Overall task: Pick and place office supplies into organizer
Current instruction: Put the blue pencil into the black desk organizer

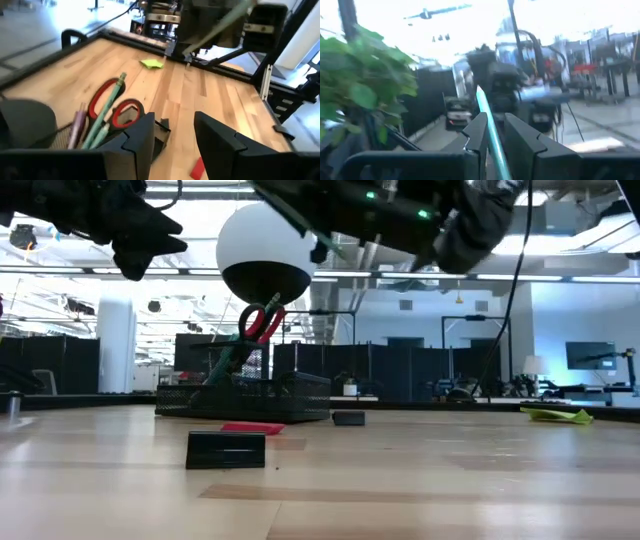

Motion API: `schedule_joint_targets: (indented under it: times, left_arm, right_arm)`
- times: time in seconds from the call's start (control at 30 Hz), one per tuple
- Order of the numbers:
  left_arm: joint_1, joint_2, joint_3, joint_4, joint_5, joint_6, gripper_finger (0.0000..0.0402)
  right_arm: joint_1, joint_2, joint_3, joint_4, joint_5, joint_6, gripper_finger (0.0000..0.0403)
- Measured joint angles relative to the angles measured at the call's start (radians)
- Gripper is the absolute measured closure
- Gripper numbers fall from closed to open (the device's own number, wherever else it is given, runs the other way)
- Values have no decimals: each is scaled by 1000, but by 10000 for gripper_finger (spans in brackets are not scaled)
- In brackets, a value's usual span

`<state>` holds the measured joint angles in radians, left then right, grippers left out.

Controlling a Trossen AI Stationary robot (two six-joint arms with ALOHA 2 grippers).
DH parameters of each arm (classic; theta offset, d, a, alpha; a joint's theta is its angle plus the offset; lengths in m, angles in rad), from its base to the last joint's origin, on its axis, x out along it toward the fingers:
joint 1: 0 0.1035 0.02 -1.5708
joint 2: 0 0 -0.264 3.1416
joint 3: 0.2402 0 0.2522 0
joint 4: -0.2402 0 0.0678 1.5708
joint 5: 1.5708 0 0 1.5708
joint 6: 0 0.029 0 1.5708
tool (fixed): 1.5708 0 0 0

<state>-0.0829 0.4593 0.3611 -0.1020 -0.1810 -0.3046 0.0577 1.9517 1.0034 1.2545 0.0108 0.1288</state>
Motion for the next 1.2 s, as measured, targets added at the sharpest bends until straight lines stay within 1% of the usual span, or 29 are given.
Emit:
schedule_joint_targets:
  times: [0.1, 0.17, 0.23, 0.27, 0.47, 0.6, 0.67, 0.83, 0.93, 1.1, 1.2]
  left_arm:
    - [0, -1, 0, 54, 11, 86, 269]
    - [0, -1, 0, 127, 54, 148, 269]
    - [0, -1, 0, 206, 89, 215, 269]
    - [0, -1, 0, 235, 90, 237, 269]
    - [0, 7, 0, 256, 56, 289, 267]
    - [0, 54, 0, 340, 80, 323, 250]
    - [0, 95, 0, 419, 99, 357, 237]
    - [0, 211, 0, 612, 99, 425, 203]
    - [0, 285, 0, 703, 87, 440, 188]
    - [0, 375, 0, 855, 45, 441, 181]
    - [0, 388, 0, 892, 41, 441, 185]
  right_arm:
    - [-28, -3, 67, -150, -10, 10, 349]
    - [-38, -3, 107, -208, -10, 12, 349]
    - [-41, 7, 141, -226, -11, 12, 348]
    - [-40, 13, 152, -226, -12, 12, 348]
    - [-38, 13, 214, -219, -14, 5, 348]
    - [-38, 13, 235, -223, -13, 5, 351]
    - [-38, 13, 236, -223, -14, 5, 352]
    - [-38, 13, 236, -232, -14, 3, 350]
    - [-38, 13, 236, -235, -13, 3, 350]
    - [-40, 10, 236, -234, -9, 2, 349]
    - [-40, 9, 237, -236, -9, 1, 349]
